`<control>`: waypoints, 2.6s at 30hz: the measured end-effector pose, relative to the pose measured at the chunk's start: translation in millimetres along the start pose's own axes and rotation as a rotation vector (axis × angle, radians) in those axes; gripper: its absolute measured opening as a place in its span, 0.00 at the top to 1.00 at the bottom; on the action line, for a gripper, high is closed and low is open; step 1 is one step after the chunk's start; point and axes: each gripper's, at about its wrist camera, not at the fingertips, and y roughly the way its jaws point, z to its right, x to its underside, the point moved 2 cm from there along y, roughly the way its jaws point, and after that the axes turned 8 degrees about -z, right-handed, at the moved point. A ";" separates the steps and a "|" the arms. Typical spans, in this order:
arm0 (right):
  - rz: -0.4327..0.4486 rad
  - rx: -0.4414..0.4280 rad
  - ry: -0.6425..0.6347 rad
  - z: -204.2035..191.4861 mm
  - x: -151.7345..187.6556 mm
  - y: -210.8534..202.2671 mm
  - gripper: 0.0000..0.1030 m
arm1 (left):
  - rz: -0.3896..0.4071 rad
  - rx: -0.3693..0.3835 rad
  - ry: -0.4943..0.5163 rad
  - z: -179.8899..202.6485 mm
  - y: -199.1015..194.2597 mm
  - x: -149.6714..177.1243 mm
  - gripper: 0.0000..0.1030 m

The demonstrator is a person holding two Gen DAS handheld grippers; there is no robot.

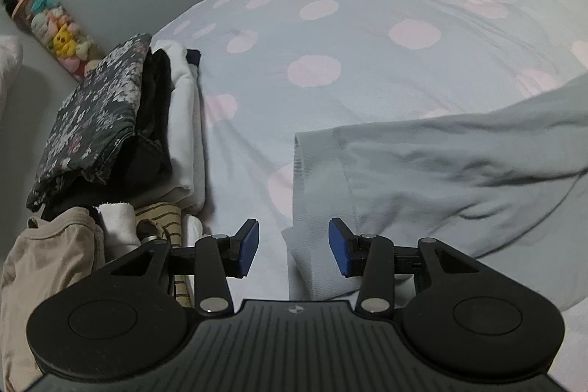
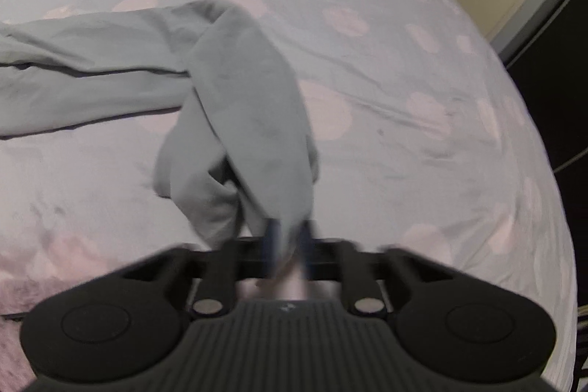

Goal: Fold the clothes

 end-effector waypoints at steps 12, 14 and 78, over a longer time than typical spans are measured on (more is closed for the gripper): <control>0.125 0.179 0.149 48.7 -38.3 -6.3 0.96 | -0.016 0.126 -0.219 -26.8 44.6 -40.9 0.41; 0.121 0.197 0.172 57.6 -47.9 -1.7 0.96 | -0.030 0.135 -0.242 -26.2 60.3 -49.1 0.40; 0.023 0.425 0.076 79.4 -201.6 109.8 0.96 | 0.007 0.182 -0.168 -40.1 26.6 1.0 0.50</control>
